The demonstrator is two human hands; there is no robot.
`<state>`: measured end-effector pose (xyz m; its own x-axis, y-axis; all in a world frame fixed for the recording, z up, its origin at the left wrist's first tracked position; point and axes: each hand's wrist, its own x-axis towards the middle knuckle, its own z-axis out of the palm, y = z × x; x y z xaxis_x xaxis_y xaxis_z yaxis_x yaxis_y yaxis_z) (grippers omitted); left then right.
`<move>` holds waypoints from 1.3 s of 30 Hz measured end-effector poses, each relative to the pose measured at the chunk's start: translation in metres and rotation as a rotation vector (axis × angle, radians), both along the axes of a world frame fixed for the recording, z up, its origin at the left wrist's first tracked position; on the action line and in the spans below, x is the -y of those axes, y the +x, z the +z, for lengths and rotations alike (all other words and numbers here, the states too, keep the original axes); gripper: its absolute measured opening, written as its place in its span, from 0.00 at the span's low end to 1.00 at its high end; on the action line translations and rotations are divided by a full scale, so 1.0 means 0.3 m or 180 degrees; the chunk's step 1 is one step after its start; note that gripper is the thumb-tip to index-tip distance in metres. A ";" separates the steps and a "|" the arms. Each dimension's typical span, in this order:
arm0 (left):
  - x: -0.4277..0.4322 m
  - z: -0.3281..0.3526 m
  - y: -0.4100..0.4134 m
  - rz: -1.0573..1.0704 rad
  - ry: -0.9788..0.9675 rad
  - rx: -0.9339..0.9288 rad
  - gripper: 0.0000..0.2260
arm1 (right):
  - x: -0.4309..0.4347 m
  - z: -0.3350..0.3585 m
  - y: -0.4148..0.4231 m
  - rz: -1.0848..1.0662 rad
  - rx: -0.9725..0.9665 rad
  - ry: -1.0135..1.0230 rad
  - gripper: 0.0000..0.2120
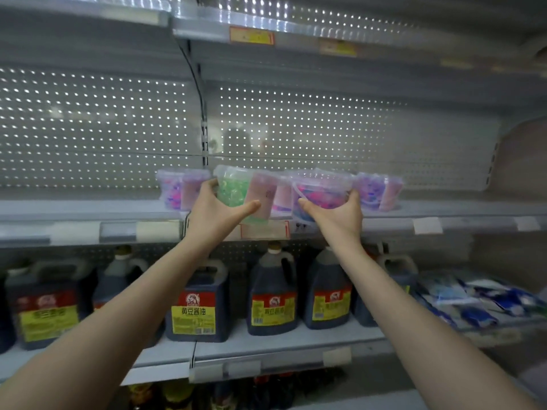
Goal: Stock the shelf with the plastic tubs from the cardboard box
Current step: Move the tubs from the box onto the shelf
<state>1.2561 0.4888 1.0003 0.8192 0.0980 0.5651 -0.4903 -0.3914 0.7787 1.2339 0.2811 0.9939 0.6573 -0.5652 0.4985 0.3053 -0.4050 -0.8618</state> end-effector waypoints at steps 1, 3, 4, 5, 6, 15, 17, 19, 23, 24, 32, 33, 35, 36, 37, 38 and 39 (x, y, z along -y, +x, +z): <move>0.007 0.004 0.027 0.0030 0.0005 -0.0024 0.42 | 0.012 0.002 0.030 -0.0026 -0.0003 -0.0039 0.46; 0.024 0.010 0.085 0.0027 -0.0031 -0.0110 0.43 | 0.033 0.006 0.086 -0.0053 -0.0020 -0.0143 0.47; 0.036 0.012 0.113 0.0015 -0.0050 -0.0161 0.43 | 0.044 0.009 0.113 -0.0054 -0.0040 -0.0201 0.48; 0.051 0.015 0.137 0.0014 -0.0049 -0.0197 0.43 | 0.054 0.010 0.137 -0.0066 -0.0068 -0.0270 0.48; 0.065 0.014 0.160 0.0032 -0.0031 -0.0220 0.43 | 0.064 0.013 0.159 -0.0097 -0.0109 -0.0336 0.48; 0.128 0.031 0.330 0.0399 0.0448 -0.0634 0.38 | 0.130 0.037 0.325 -0.0272 -0.0692 -0.0951 0.53; 0.124 0.045 0.369 0.0364 0.0665 -0.0708 0.30 | 0.137 0.044 0.363 -0.0298 -0.0822 -0.1252 0.47; 0.127 0.058 0.403 0.0354 0.0881 -0.0671 0.21 | 0.150 0.048 0.395 -0.0201 -0.0969 -0.1517 0.37; 0.122 0.069 0.440 0.0421 0.1265 -0.0786 0.17 | 0.160 0.064 0.424 -0.0114 -0.1230 -0.1927 0.27; 0.114 0.069 0.445 0.0445 0.1332 -0.0822 0.16 | 0.158 0.070 0.424 -0.0144 -0.1288 -0.2058 0.27; 0.073 0.070 0.332 0.0568 0.1587 -0.0422 0.11 | 0.146 0.039 0.344 -0.0302 -0.1087 -0.2244 0.24; 0.071 0.062 0.310 0.0539 0.1585 -0.0309 0.12 | 0.143 0.029 0.320 -0.0346 -0.1037 -0.2250 0.23; 0.071 0.039 0.249 0.0507 0.1534 -0.0154 0.22 | 0.138 0.009 0.266 -0.0474 -0.0950 -0.2273 0.21; 0.073 0.025 0.217 0.0478 0.1525 -0.0087 0.23 | 0.137 -0.001 0.234 -0.0545 -0.0928 -0.2273 0.20; 0.074 0.009 0.189 0.0430 0.1539 -0.0012 0.22 | 0.136 -0.011 0.199 -0.0602 -0.0937 -0.2274 0.18; 0.079 -0.006 0.159 0.0377 0.1573 0.0017 0.22 | 0.138 -0.023 0.164 -0.0631 -0.0969 -0.2278 0.18; 0.083 -0.026 0.133 0.0332 0.1604 0.0047 0.21 | 0.142 -0.038 0.126 -0.0640 -0.1008 -0.2294 0.19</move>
<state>1.2960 0.4639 0.9926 0.8111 -0.1087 0.5747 -0.4382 -0.7637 0.4740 1.2718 0.2384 0.9826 0.7482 -0.2986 0.5925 -0.0469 -0.9146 -0.4016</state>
